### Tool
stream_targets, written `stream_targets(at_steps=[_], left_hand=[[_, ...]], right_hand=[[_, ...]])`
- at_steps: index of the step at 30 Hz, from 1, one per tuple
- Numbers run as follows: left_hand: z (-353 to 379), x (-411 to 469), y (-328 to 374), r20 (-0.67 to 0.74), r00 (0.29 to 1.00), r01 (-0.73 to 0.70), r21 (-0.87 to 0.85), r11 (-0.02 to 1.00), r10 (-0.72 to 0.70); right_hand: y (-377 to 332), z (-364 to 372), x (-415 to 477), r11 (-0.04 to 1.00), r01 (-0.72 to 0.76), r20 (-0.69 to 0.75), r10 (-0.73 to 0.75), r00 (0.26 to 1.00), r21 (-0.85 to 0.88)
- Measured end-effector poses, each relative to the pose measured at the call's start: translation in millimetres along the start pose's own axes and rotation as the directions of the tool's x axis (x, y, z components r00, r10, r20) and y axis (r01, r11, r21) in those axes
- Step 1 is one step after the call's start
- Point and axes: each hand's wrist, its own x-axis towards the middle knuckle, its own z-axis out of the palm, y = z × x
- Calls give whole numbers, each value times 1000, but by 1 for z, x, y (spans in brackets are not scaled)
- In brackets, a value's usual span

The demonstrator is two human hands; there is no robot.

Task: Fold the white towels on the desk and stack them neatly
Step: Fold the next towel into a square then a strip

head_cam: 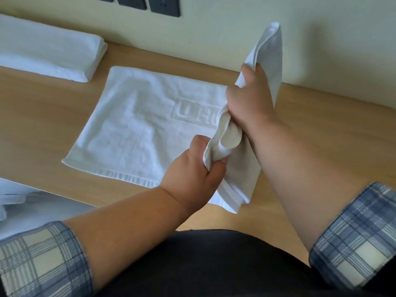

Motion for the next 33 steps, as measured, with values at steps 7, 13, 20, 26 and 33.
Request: stream_targets(at_steps=[7,13,20,26,33], left_hand=[[-107,-7,-67,-120,993,6,10,1000,-5],[-173,-9,-137,-151,989,3,11,1000,-1],[-195,-1,-230,-49,877,478,8,878,-478],[-207,15,-261,50,597,795,-172,582,-801],[-197,18,-227,-41,996,82,261,962,-73]], right_hand=[[-100,98,-6,991,118,-35,-120,992,-65],[-156,203,-12,984,143,77,-135,988,-104],[-160,321,-11,940,178,356,-66,932,-291],[-142,319,-3,997,-34,462,-1,887,69],[-85,237,20,963,201,192,-166,967,-179]])
